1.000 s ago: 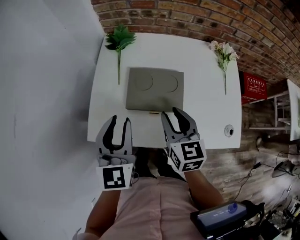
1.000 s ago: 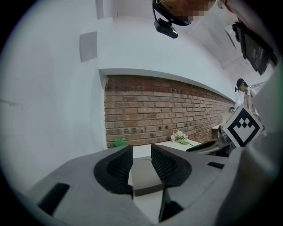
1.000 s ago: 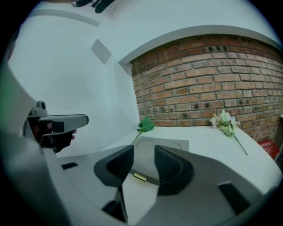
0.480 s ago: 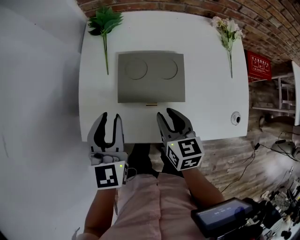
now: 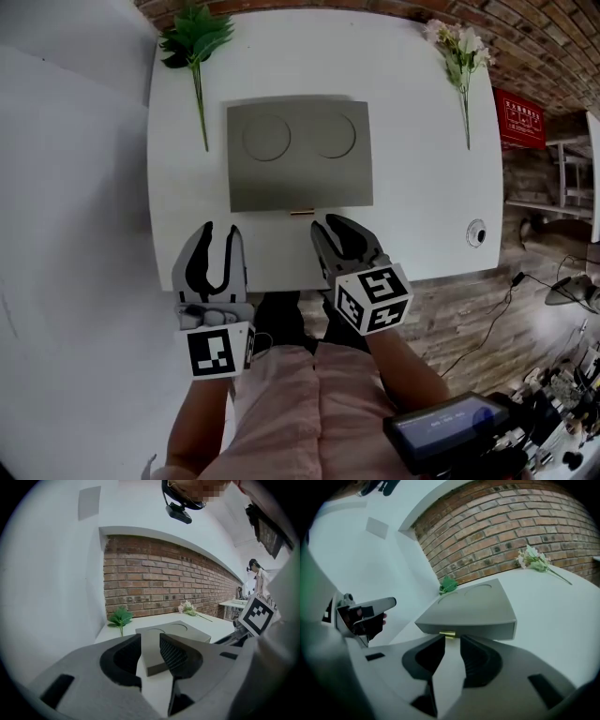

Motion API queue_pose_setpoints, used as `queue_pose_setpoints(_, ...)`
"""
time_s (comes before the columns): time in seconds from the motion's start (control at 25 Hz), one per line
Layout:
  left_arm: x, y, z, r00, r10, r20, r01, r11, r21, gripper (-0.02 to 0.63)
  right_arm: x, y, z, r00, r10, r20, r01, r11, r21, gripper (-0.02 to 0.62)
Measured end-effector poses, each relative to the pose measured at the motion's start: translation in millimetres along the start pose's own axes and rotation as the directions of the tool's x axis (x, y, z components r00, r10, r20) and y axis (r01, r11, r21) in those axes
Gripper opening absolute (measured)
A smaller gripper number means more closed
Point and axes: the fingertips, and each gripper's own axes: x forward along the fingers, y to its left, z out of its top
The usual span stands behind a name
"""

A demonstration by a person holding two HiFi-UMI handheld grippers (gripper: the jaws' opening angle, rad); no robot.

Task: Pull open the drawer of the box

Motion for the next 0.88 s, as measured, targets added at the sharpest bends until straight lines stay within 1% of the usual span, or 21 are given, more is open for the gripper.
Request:
queue_pose_setpoints(0.24, 6.9, 6.1, -2.1, 1.000, -0.006, -0.011, 0.006, 1.000, 0.011, 0.129, 12.5, 3.9, -1.5, 0.997, 0.029, -0.067, -0.028, 0.999, 0.023, 0.108)
queue_pose_setpoints(0.36, 9.6, 11.3, -3.0, 1.000, 0.001, -0.019, 0.000, 1.000, 0.015, 0.129, 16.4, 4.6, -3.9, 0.993, 0.041, -0.106, -0.036, 0.998, 0.049, 0.112)
queue_pose_setpoints(0.48, 11.2, 13.5, -6.0, 0.999, 0.002, -0.033, -0.002, 1.000, 0.005, 0.129, 20.6, 5.7, -8.6, 0.988, 0.075, -0.136, -0.060, 0.992, 0.111, 0.124)
queue_pose_setpoints(0.68, 9.9, 17.3, -12.0, 0.999, 0.007, -0.042, -0.007, 1.000, 0.000, 0.129, 26.0, 8.6, -8.9, 0.980, 0.130, -0.152, -0.095, 0.972, 0.216, 0.143)
queue_pose_setpoints(0.88, 8.5, 21.2, -11.0, 0.999, 0.013, -0.032, -0.013, 1.000, 0.003, 0.129, 29.8, 7.3, -8.4, 0.974, 0.150, -0.172, -0.099, 0.956, 0.275, 0.147)
